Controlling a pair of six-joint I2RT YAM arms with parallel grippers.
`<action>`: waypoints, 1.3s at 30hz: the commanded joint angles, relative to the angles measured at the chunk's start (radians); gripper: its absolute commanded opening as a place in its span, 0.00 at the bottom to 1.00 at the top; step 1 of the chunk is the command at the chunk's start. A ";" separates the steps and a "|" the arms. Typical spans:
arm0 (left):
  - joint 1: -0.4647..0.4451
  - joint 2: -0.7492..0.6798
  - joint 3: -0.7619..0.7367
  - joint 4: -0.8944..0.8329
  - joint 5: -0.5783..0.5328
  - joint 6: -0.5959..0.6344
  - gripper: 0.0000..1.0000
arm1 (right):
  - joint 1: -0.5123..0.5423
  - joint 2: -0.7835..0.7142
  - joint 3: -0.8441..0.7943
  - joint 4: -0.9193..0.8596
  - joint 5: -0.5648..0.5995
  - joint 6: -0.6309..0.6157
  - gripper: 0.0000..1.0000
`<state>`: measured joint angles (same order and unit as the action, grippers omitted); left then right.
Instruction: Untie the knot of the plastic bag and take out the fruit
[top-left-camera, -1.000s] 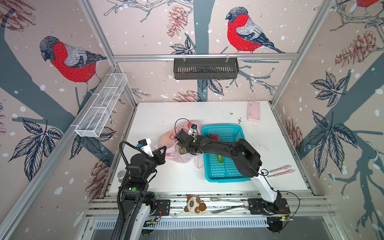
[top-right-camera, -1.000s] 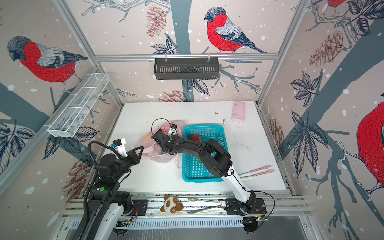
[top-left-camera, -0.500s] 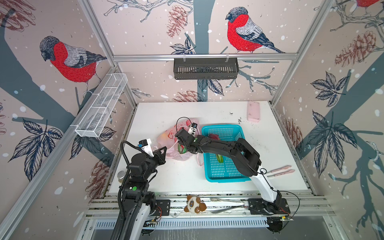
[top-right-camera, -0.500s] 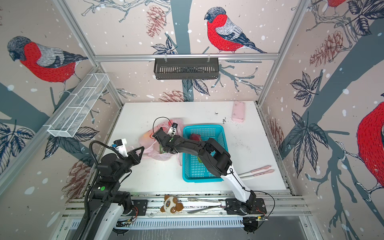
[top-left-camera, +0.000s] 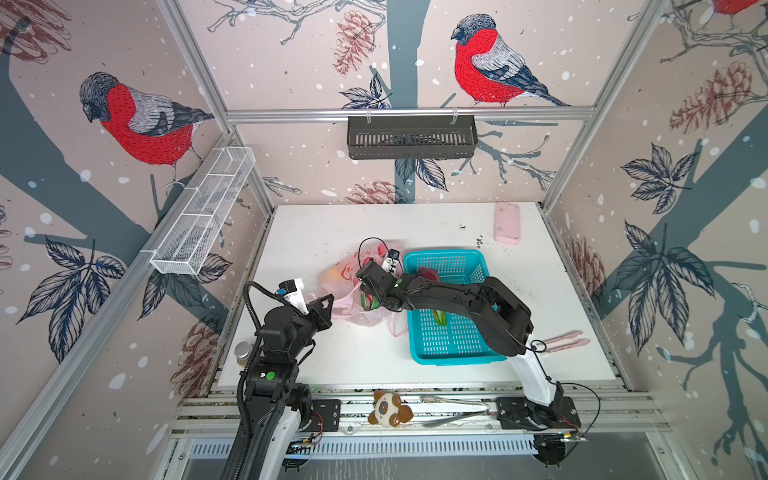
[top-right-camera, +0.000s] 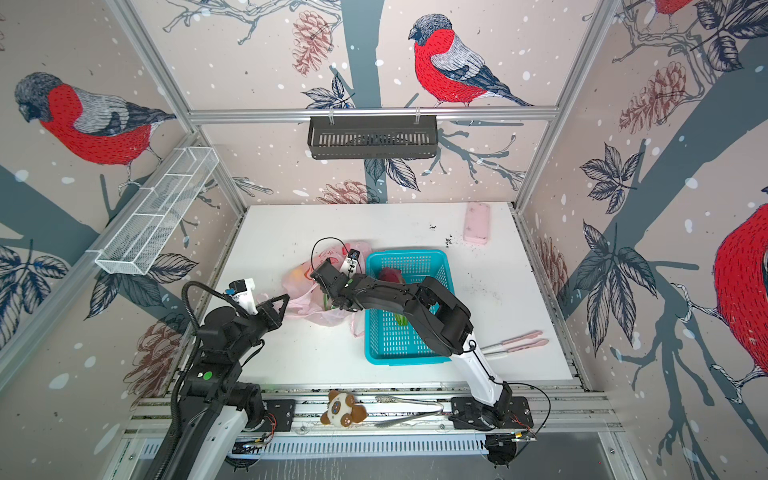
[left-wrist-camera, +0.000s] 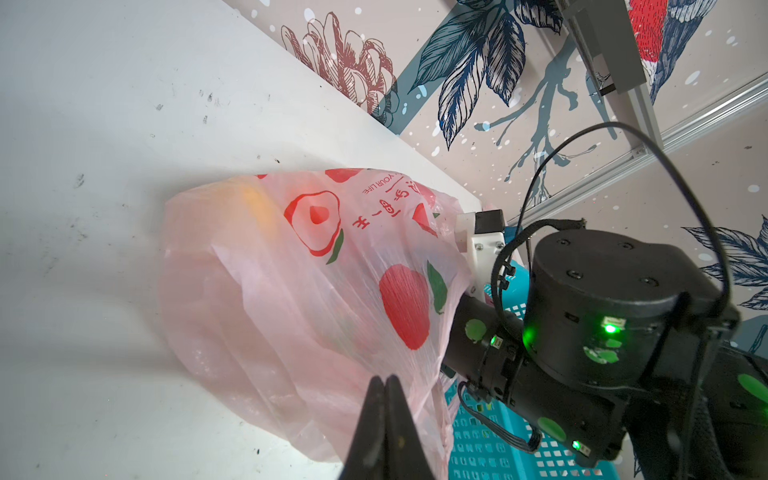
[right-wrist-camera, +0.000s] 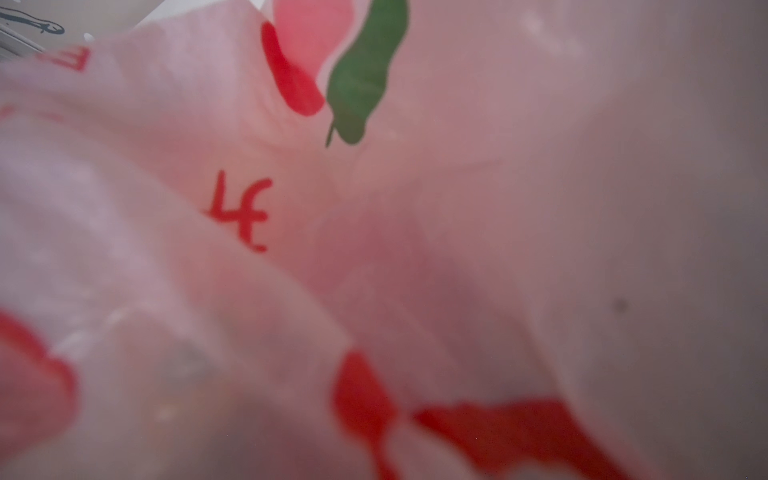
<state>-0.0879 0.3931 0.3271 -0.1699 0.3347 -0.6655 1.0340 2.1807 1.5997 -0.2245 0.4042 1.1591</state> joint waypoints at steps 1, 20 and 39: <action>0.000 0.005 0.000 0.030 -0.012 -0.007 0.00 | 0.008 -0.027 -0.017 0.006 -0.015 -0.021 0.32; 0.000 0.034 -0.005 0.063 -0.039 0.001 0.00 | 0.031 -0.166 -0.093 0.088 -0.007 -0.055 0.27; 0.000 0.028 -0.029 0.070 -0.065 -0.010 0.00 | 0.031 -0.284 -0.159 0.145 0.022 -0.049 0.25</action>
<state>-0.0879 0.4267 0.2974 -0.1368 0.2867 -0.6655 1.0657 1.9190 1.4429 -0.1478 0.3763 1.1194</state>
